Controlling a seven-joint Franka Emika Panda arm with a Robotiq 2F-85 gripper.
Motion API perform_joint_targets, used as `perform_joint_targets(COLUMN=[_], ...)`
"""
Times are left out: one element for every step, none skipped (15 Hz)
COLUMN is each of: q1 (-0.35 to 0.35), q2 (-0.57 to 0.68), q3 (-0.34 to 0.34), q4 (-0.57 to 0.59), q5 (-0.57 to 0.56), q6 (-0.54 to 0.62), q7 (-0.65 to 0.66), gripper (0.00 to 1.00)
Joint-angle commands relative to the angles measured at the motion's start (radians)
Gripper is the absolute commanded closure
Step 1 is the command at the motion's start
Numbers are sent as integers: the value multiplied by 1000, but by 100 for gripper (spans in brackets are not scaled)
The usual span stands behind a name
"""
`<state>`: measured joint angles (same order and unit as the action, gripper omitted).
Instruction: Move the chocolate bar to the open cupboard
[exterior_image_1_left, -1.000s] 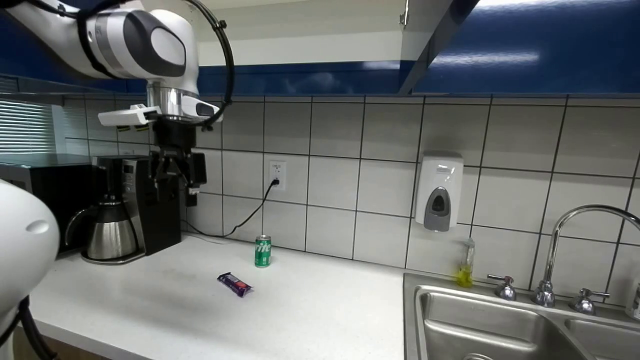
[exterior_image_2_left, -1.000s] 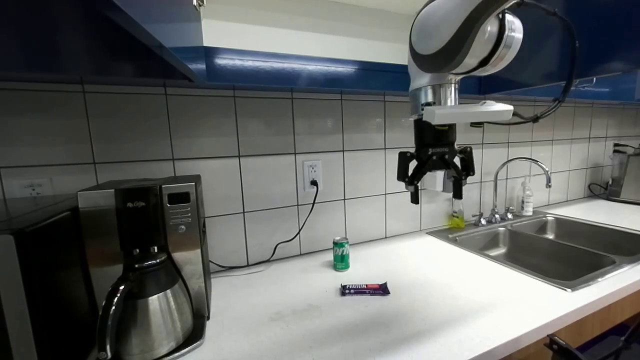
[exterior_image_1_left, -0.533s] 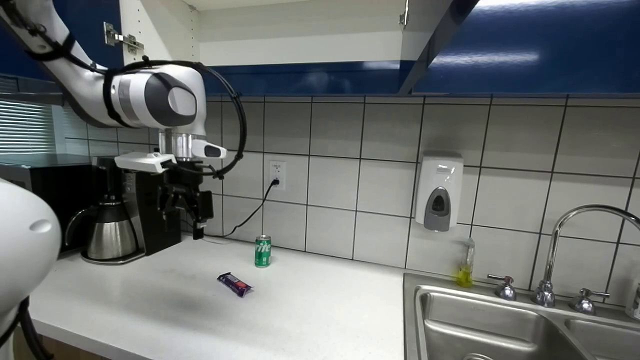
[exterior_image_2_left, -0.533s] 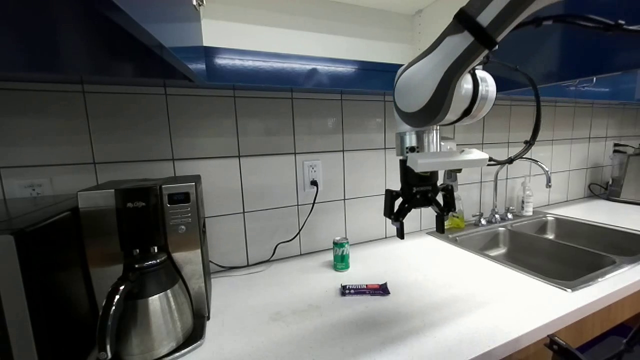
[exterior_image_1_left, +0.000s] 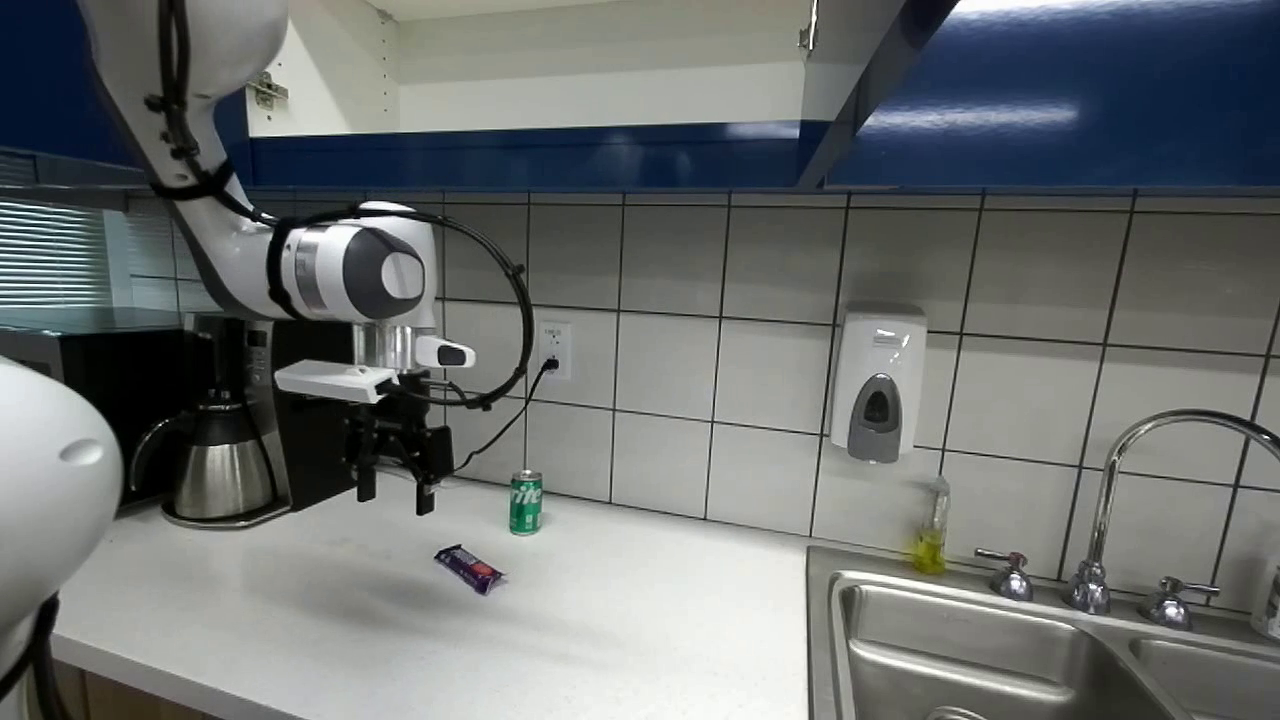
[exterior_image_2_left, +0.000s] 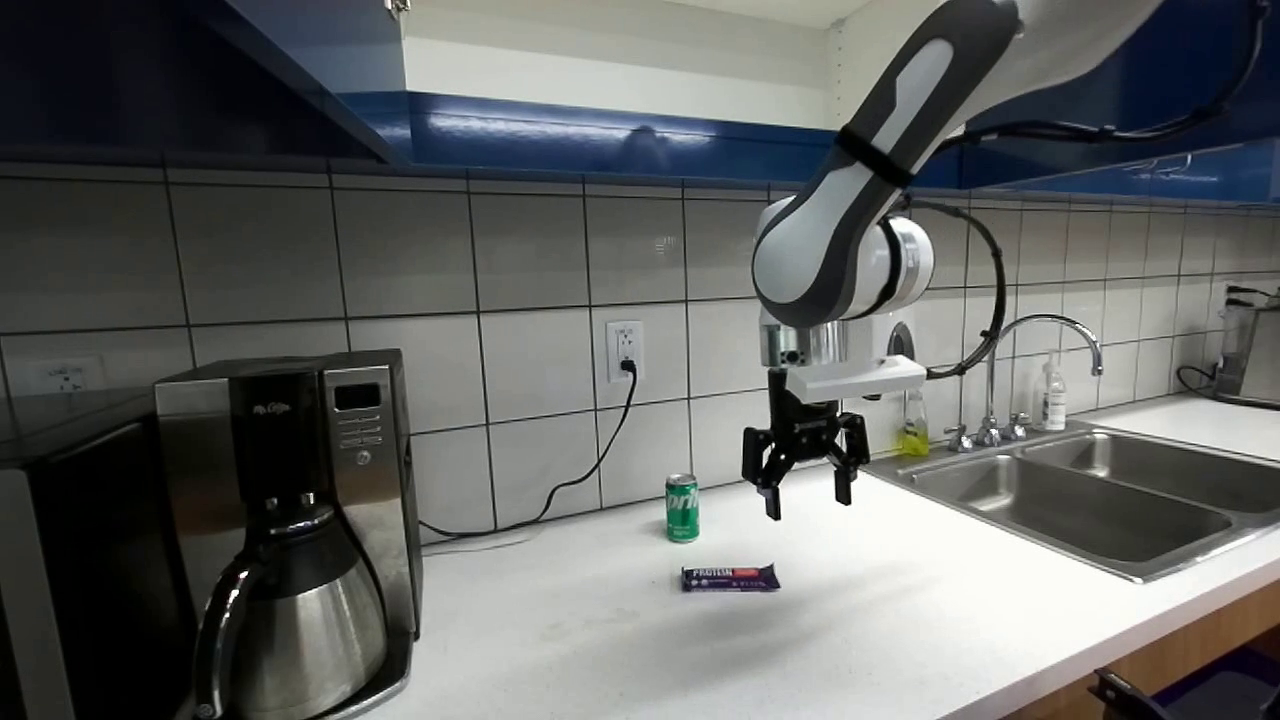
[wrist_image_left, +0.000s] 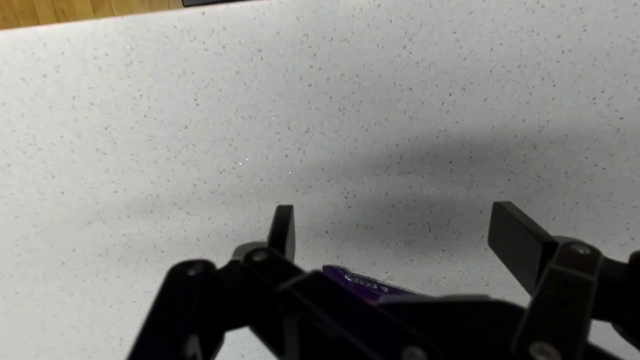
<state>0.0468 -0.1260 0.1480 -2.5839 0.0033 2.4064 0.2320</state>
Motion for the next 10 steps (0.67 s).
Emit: perform_joint_targets(q1=[4,6,6,8,9,10,11,12,12,13], q2=[135,165,193,220,249,274,298,322,348,371], q3=[-27,-33,-38,-43,-48,-51,-55,-57,-58,-58], q4=[115,140,165,188,211,229,248,265,284,303], q5=[-51,-61,-78,-87,-99,-104,-113,-116,-116,-118], q6=[10,10,5,3,3,6,8,12,16,20], q7=[-67,-86,-99,-119,-135,-154,-167,-184,-207,-229], gripper=[0,0,0,0,0,0,0,0,0,0])
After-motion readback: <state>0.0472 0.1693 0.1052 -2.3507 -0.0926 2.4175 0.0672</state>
